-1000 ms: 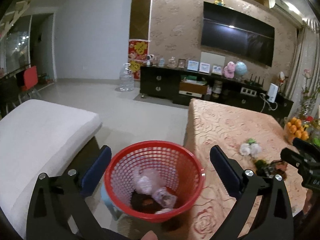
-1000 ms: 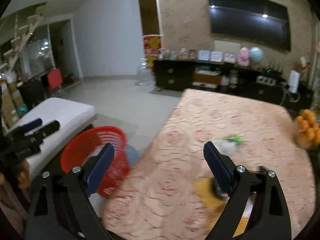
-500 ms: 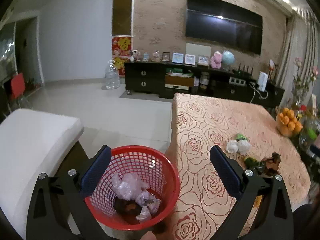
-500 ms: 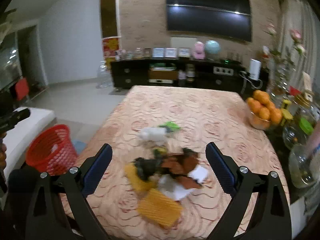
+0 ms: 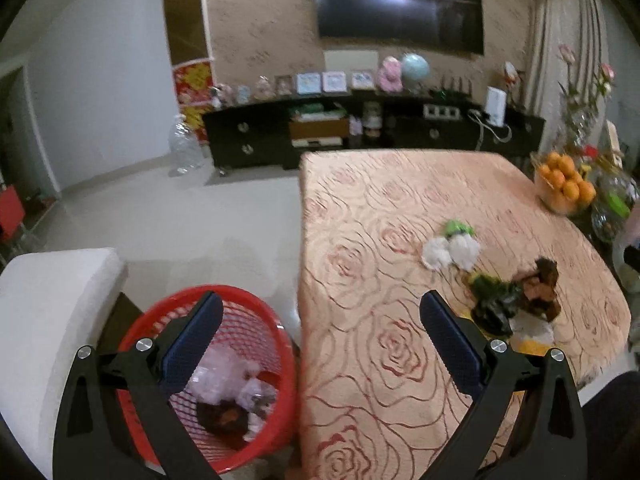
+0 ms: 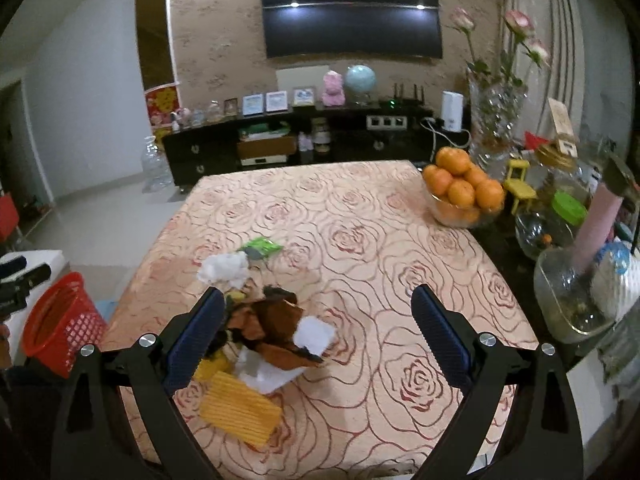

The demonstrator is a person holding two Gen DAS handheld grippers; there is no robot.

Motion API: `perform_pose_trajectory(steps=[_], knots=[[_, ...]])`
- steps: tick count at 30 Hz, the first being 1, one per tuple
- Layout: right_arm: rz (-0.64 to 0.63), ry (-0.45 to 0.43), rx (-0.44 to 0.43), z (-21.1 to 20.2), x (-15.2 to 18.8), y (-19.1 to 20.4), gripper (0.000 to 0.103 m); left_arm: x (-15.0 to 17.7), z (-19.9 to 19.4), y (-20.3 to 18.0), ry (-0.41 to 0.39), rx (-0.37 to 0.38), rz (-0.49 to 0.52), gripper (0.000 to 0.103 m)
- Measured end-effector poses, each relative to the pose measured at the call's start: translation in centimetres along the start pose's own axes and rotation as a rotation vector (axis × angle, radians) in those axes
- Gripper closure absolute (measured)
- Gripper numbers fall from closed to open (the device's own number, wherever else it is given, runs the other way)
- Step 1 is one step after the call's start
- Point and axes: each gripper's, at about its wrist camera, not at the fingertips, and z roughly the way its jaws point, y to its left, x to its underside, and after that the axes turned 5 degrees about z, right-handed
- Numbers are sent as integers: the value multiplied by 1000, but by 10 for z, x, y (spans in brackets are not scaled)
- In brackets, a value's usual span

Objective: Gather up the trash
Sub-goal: 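Move both tools back toward the remaining trash on the table, then grasp the black plastic bag with the left tool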

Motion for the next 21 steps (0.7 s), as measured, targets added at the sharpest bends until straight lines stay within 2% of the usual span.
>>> perform_pose_trajectory(steps=[7,13,21], knots=[[22,53,6,19,12,-3,12,13,39,-33,79,112,72,8],[37,102,5,38,23,4,12,14,55,-61,76,219,148,8],[4,148,-14,48,44,4,12,31,77,-104,122,299,207,8]])
